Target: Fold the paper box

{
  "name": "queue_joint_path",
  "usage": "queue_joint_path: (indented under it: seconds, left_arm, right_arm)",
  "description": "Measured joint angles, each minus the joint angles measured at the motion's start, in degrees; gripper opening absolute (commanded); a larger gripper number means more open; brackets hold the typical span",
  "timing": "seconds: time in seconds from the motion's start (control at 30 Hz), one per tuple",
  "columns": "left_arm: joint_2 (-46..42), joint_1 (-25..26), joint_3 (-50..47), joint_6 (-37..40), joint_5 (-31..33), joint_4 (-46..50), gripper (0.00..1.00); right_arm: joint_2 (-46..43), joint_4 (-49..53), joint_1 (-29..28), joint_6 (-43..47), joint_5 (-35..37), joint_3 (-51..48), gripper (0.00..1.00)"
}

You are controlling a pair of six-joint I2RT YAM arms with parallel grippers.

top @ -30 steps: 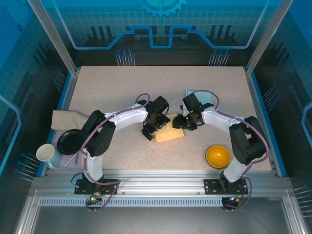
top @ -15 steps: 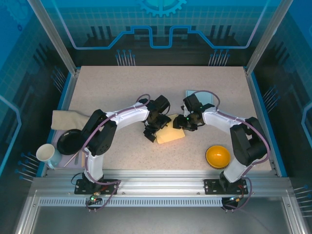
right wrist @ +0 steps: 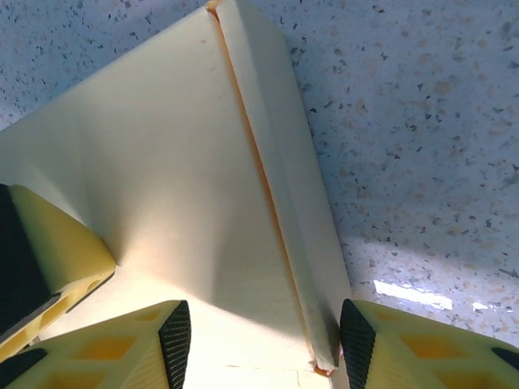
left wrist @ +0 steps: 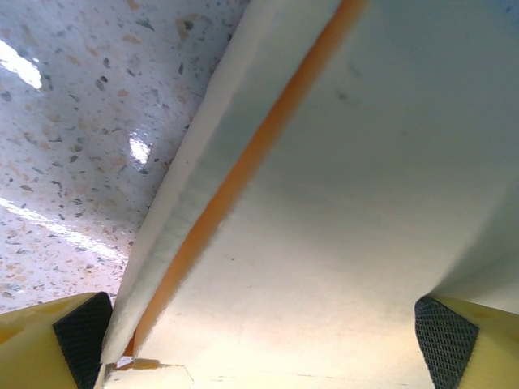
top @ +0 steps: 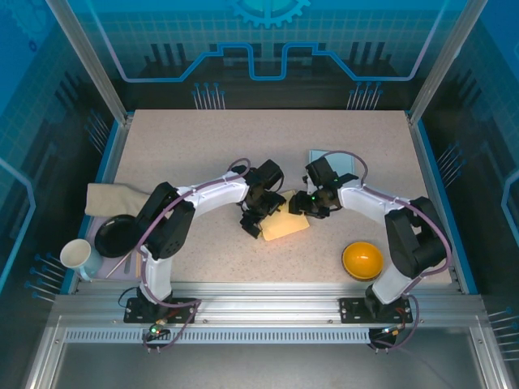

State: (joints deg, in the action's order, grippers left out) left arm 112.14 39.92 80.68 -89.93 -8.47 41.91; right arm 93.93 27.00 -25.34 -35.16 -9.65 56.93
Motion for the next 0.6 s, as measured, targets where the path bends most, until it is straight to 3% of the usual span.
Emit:
queue_joint_path:
  seconds: [0.4,0.53,0.6]
  left_arm:
    - [-0.42,-0.31,-1.14,0.04,0.07,-1.51,0.99]
    - [-0.42,-0.33,-1.14,0.09,0.09,-1.49,0.99]
    - [-0.42,-0.35,-1.14,0.26,0.09,-1.49,0.99]
  right_arm:
    - [-4.66,1.11,-1.03,0.26,0.48,-2.78,0.52]
    - [-6.69,1.97,-1.36,0.72,0.87,-4.37,0.47]
    - [-7.39,2.54,-1.36,1.11,1.2,-5.03,0.39]
